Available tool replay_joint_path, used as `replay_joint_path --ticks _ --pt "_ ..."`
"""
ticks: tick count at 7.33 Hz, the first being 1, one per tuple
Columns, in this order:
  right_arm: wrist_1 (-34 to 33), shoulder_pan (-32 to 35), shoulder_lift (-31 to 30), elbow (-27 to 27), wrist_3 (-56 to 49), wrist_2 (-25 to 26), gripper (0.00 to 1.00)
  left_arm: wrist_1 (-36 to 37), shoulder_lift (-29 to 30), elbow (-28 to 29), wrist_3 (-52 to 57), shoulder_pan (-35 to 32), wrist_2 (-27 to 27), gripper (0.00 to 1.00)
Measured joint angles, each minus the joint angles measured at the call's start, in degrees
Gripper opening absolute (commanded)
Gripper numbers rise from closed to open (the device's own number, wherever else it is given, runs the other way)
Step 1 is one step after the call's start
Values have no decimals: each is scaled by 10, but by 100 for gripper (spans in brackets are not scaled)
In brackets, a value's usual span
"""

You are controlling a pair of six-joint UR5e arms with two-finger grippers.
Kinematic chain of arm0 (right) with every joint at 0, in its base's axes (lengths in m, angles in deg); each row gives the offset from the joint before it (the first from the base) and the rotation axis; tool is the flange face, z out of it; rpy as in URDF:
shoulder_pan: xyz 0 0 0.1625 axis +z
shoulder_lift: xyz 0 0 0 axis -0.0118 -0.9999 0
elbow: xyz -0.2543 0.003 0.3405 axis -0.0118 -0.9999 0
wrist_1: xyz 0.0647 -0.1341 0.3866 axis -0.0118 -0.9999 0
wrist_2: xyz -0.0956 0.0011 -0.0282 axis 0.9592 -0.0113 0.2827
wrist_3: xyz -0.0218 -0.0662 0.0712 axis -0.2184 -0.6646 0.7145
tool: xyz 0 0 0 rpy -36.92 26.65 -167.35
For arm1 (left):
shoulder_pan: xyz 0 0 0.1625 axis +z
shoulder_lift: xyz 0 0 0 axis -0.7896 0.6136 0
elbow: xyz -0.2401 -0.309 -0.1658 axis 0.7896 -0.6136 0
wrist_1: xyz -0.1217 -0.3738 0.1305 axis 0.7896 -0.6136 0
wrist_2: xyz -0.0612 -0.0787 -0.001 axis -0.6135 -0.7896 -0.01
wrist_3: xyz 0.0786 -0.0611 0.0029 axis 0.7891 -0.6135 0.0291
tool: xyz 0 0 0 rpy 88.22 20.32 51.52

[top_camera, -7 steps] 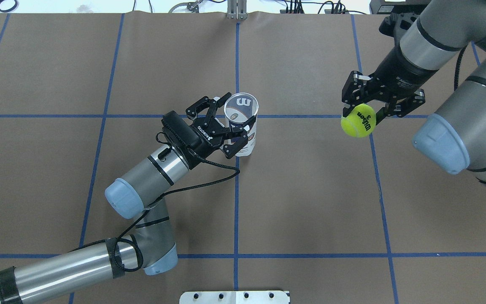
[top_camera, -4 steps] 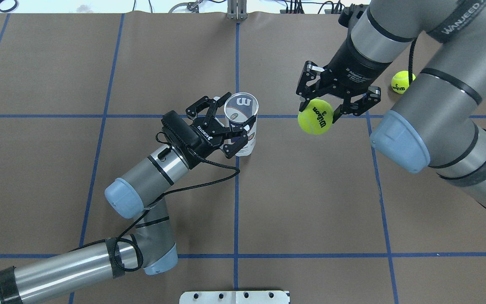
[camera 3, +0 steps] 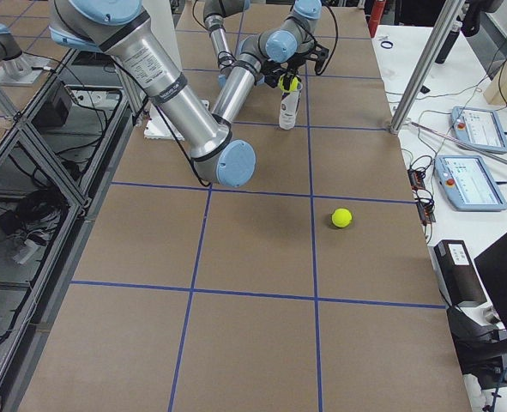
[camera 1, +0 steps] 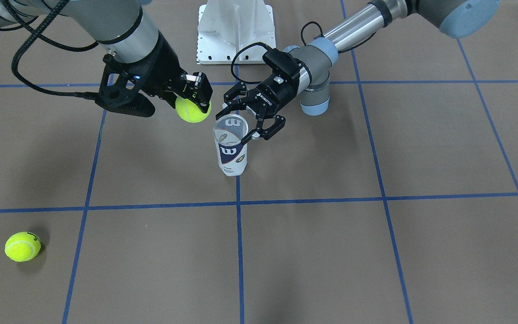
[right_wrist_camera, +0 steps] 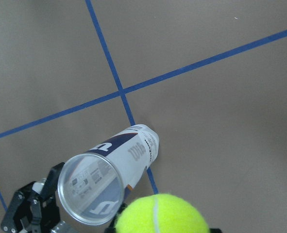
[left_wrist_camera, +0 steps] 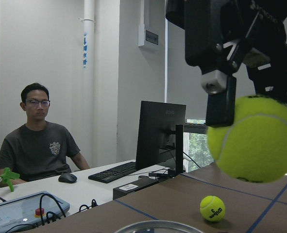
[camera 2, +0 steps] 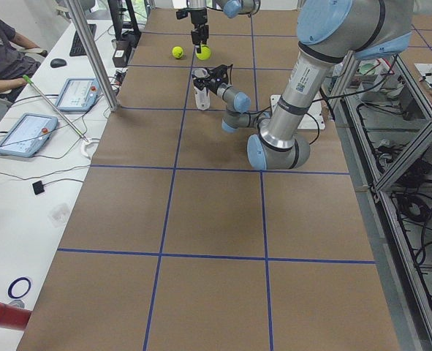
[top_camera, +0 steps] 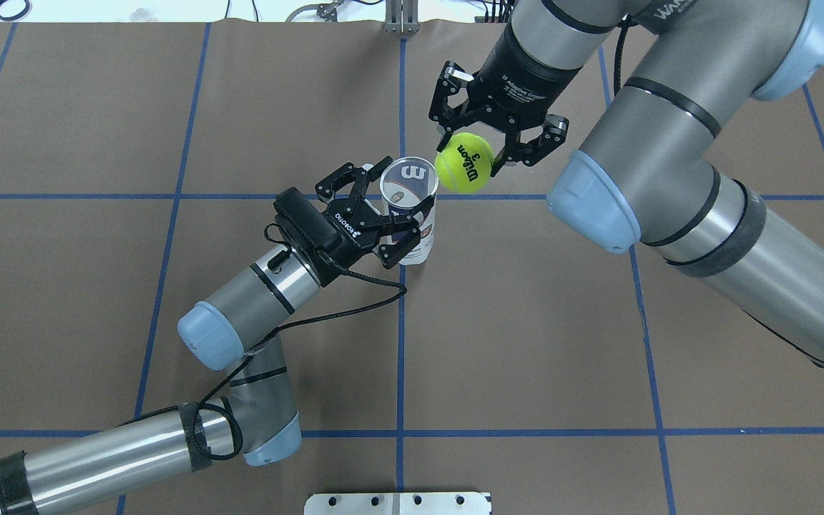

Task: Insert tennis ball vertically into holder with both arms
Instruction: 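Carry the ball with the right gripper above the can's open end, then lower the ball into the can and open the right gripper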

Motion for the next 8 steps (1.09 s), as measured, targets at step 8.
replay_joint_path --ticks 8 --pt "22 -36 56 -60 46 42 0 0 -1 1 0 7 0 99"
